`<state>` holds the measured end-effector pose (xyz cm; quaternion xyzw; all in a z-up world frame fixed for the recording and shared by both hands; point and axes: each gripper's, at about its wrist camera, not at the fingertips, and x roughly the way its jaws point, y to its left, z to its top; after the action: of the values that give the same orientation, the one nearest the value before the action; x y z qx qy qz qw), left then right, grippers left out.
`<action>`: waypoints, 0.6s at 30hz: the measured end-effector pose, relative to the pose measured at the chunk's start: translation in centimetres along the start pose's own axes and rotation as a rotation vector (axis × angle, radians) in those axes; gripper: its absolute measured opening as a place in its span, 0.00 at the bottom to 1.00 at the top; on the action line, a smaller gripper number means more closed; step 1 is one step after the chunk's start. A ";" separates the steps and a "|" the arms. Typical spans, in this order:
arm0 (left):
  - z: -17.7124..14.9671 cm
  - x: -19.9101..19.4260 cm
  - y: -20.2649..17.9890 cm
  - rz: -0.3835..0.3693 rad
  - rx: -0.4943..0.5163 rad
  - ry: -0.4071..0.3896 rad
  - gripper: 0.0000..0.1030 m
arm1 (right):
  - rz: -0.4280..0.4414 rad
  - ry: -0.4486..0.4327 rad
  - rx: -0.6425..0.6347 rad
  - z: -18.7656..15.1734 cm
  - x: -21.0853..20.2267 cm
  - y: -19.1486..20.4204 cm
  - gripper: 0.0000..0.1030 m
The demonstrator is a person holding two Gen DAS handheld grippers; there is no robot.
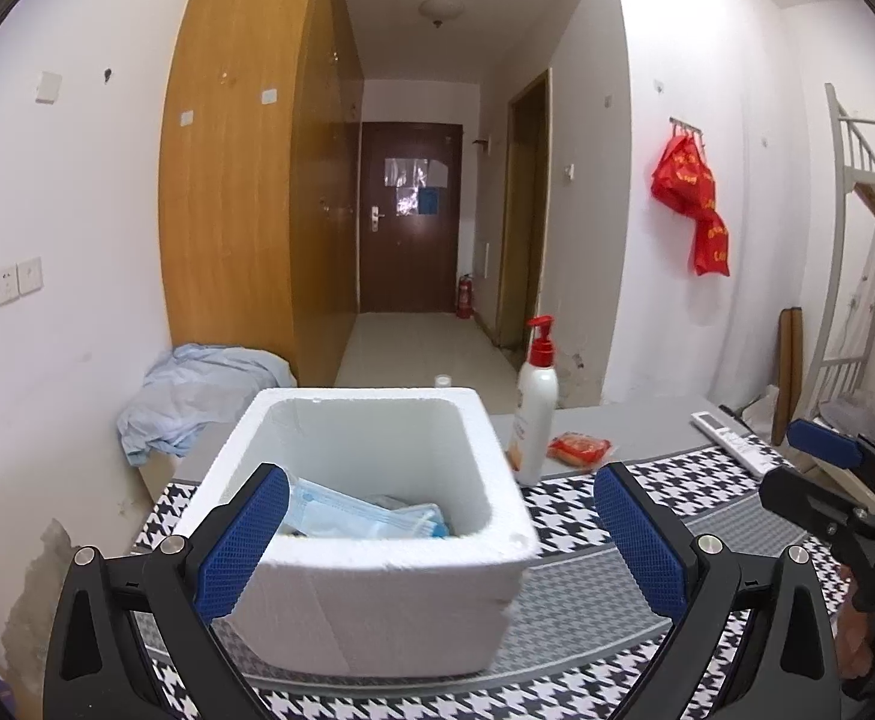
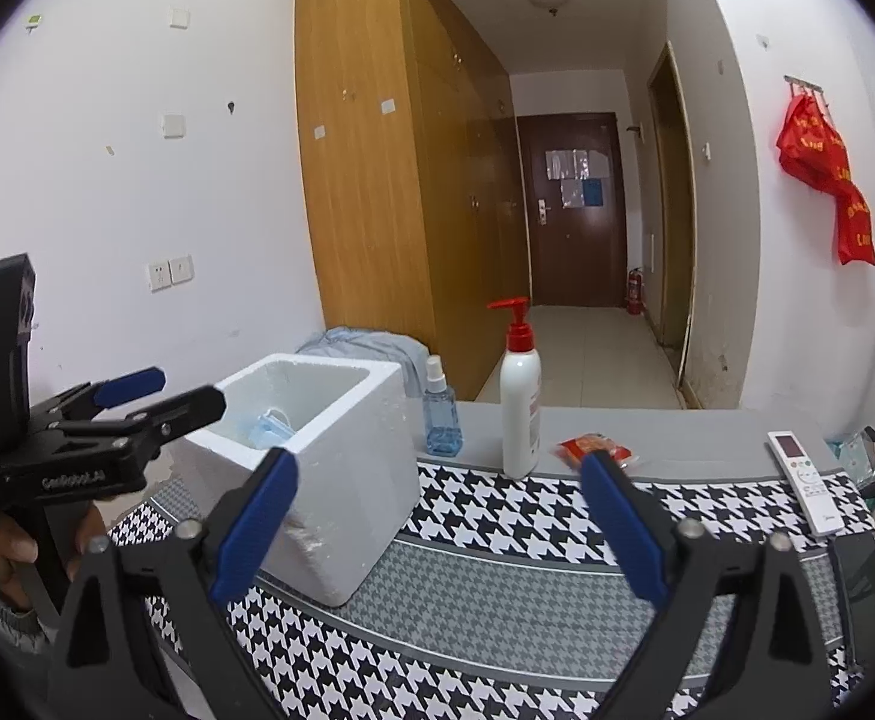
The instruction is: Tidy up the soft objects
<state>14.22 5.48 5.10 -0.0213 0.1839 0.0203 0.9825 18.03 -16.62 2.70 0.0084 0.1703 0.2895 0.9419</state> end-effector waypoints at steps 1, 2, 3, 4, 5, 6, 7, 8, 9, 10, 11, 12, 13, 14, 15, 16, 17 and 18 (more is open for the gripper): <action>-0.1 -0.4 -0.2 0.001 0.000 -0.005 0.99 | 0.003 -0.005 0.006 0.0 -0.3 0.0 0.98; -0.2 -0.9 -0.4 0.002 -0.002 -0.012 0.99 | 0.010 -0.011 0.012 -0.1 -0.7 0.0 0.98; -0.3 -1.4 -0.5 0.003 -0.007 -0.020 0.99 | 0.013 -0.015 0.013 -0.1 -1.1 0.0 0.98; -0.4 -1.9 -0.5 0.002 -0.009 -0.026 0.99 | 0.011 -0.019 0.011 -0.2 -1.6 0.1 0.98; -0.5 -2.2 -0.6 0.000 -0.009 -0.029 0.99 | 0.008 -0.024 0.005 -0.3 -2.1 0.2 0.99; -0.6 -2.7 -0.8 -0.001 -0.006 -0.036 0.99 | 0.004 -0.030 -0.002 -0.5 -2.5 0.3 0.99; -0.7 -3.3 -1.2 -0.001 0.003 -0.049 0.99 | 0.002 -0.035 -0.006 -0.6 -2.9 0.4 0.99; -0.8 -3.7 -1.3 0.002 0.005 -0.057 0.99 | 0.000 -0.040 -0.007 -0.8 -3.3 0.5 0.99; -1.0 -4.3 -1.4 0.006 0.007 -0.071 0.99 | 0.001 -0.045 -0.007 -0.9 -3.7 0.5 0.99; -1.1 -5.0 -1.6 0.006 0.008 -0.086 0.99 | 0.002 -0.048 -0.007 -1.1 -4.0 0.6 0.99; -1.3 -5.4 -1.7 0.004 0.006 -0.097 0.99 | -0.001 -0.051 -0.008 -1.2 -4.4 0.6 0.99; -1.4 -6.0 -1.8 0.001 0.006 -0.110 0.99 | -0.003 -0.059 -0.008 -1.3 -4.8 0.6 0.99; -1.6 -6.5 -2.0 -0.001 0.006 -0.120 0.99 | -0.002 -0.065 -0.007 -1.4 -5.1 0.5 0.99; -1.7 -6.9 -2.1 -0.002 0.004 -0.128 0.99 | -0.003 -0.068 -0.008 -1.5 -5.4 0.5 0.99; -1.7 -7.1 -2.2 -0.003 0.005 -0.133 0.99 | -0.005 -0.069 -0.006 -1.6 -5.6 0.5 0.99; -1.9 -7.6 -2.4 -0.008 0.006 -0.144 0.99 | -0.004 -0.074 -0.004 -1.7 -5.9 0.4 0.99; -2.0 -7.8 -2.4 -0.012 0.006 -0.151 0.99 | -0.004 -0.077 -0.003 -1.8 -6.0 0.4 0.99; -2.2 -8.3 -2.5 -0.017 0.007 -0.165 0.99 | -0.007 -0.083 -0.001 -1.9 -6.2 0.4 0.99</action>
<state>5.84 2.62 6.08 -0.0177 0.1024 0.0131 0.9945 12.40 -19.88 2.96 0.0193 0.1309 0.2859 0.9491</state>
